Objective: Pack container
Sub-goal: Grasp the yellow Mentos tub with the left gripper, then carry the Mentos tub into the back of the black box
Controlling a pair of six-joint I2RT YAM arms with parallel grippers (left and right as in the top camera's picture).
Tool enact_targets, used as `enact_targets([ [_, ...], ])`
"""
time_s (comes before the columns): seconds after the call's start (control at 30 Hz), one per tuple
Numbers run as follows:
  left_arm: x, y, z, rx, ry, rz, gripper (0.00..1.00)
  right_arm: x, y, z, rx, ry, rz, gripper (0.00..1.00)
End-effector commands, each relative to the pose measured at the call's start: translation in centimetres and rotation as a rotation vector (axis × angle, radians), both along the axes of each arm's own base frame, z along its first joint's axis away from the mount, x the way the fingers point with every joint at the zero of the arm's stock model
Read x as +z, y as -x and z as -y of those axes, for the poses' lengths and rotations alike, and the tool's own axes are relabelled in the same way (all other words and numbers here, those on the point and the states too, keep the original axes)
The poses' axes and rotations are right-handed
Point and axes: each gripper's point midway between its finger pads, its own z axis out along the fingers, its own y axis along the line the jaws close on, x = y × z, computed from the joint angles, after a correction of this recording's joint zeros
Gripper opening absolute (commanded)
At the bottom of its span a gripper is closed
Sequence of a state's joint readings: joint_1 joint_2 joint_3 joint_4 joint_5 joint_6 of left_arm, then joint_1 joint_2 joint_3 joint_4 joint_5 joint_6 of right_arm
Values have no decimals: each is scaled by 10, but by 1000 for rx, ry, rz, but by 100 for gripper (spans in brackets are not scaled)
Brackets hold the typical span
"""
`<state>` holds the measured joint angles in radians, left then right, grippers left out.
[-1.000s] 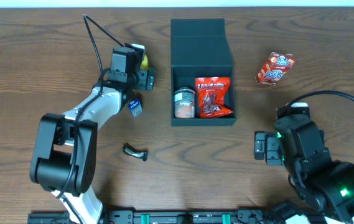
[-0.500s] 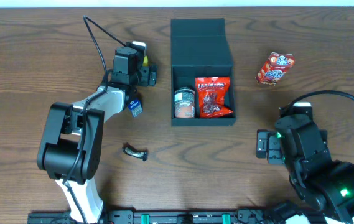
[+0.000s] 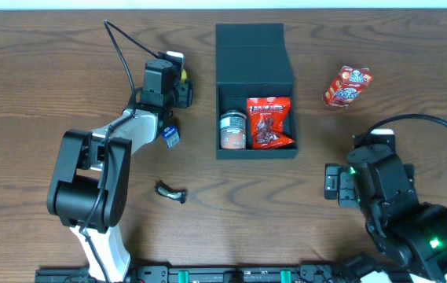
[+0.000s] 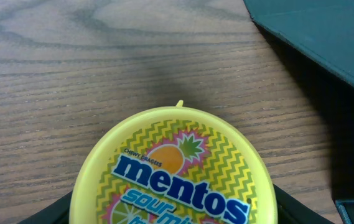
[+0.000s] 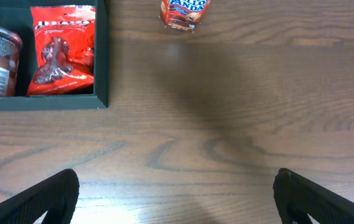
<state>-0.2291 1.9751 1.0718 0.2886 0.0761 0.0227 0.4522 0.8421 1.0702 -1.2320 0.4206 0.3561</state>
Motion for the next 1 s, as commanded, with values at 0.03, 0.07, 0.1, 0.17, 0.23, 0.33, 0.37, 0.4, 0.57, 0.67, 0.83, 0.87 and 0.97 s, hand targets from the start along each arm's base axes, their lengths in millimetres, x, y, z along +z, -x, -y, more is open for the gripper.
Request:
enact_targets([
  [0.03,-3,-1,-2,7,5,-4,69,2,-1,7,-40,9,15,99],
  [0.07,-3,-1,-2,7,5,-5,67,2,-1,7,-40,8,16,99],
  [0.1,-3,-1,-2,7,5,-5,64,2,-1,7,-40,7,18,99],
  [0.17,-3,-1,-2,14,13,-7,62,3,-2,7,-40,5,23,99],
  [0.23,-3,-1,-2,22,22,-10,59,3,-3,7,-41,5,26,99],
  [0.33,-3,-1,-2,23,23,-10,54,3,-3,7,-42,6,26,99],
  [0.37,-3,-1,-2,23,23,-10,52,3,-3,7,-41,6,26,99],
  [0.4,-3,-1,-2,23,23,-10,51,3,-3,7,-42,6,26,99],
  [0.57,-3,-1,-3,24,22,-10,33,3,-3,7,-41,7,26,99],
  [0.67,-1,-2,-2,24,23,-6,21,3,-3,7,-42,7,26,99],
  [0.83,11,-7,-3,32,22,19,6,5,-3,10,-53,24,34,99],
  [0.87,17,-8,-3,31,22,24,6,5,-3,10,-53,24,34,99],
  [0.97,54,-10,-7,40,-21,57,6,5,-3,10,-53,24,34,99],
])
